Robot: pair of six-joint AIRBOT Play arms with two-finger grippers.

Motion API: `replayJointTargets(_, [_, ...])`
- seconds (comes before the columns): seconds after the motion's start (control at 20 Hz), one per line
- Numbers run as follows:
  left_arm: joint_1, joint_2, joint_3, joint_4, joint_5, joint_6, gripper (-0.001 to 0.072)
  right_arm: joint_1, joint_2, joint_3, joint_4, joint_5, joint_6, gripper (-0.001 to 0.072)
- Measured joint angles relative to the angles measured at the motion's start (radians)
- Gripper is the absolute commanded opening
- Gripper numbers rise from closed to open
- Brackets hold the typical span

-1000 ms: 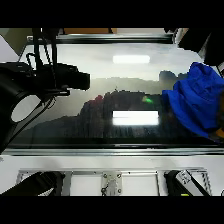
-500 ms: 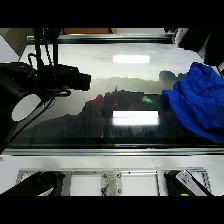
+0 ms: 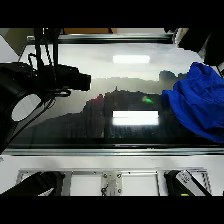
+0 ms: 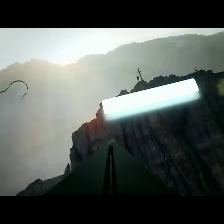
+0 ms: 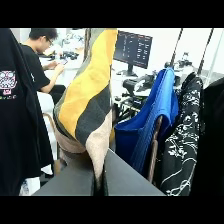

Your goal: Fold the clothes and pants, and hang the long-sleeved shirts on hangers.

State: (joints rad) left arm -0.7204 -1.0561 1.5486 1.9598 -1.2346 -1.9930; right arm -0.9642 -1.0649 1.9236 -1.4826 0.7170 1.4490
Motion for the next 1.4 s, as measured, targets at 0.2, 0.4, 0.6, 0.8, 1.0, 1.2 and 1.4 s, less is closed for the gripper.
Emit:
replayJointTargets(0.2, [0.000,0.000,0.000,0.000,-0.001,-0.002,0.0013,0.000,0.026,0.000,0.000,0.033,-0.001,0.0008])
replayJointTargets(0.4, [0.000,0.000,0.000,0.000,-0.001,-0.002,0.0013,0.000,0.050,0.000,0.001,0.046,-0.001,0.0008])
replayJointTargets(0.6, [0.000,0.000,0.000,0.000,0.000,-0.002,0.0012,0.000,0.066,0.000,0.003,0.050,-0.001,0.0008])
replayJointTargets(0.8, [0.000,0.000,0.000,0.000,0.000,-0.001,0.0012,0.000,0.069,0.001,0.004,0.057,-0.001,0.0008])
replayJointTargets(1.0, [0.000,0.000,0.000,0.000,0.000,0.001,0.0013,0.000,0.051,0.000,0.000,0.106,-0.001,0.0007])
replayJointTargets(1.2, [0.000,0.000,0.000,-0.001,0.000,0.000,0.0013,0.000,0.025,0.000,0.000,0.143,0.011,0.0006])
replayJointTargets(1.4, [0.000,0.000,0.000,-0.019,-0.003,-0.002,0.0013,0.000,-0.011,0.000,0.001,0.149,0.074,0.0005])
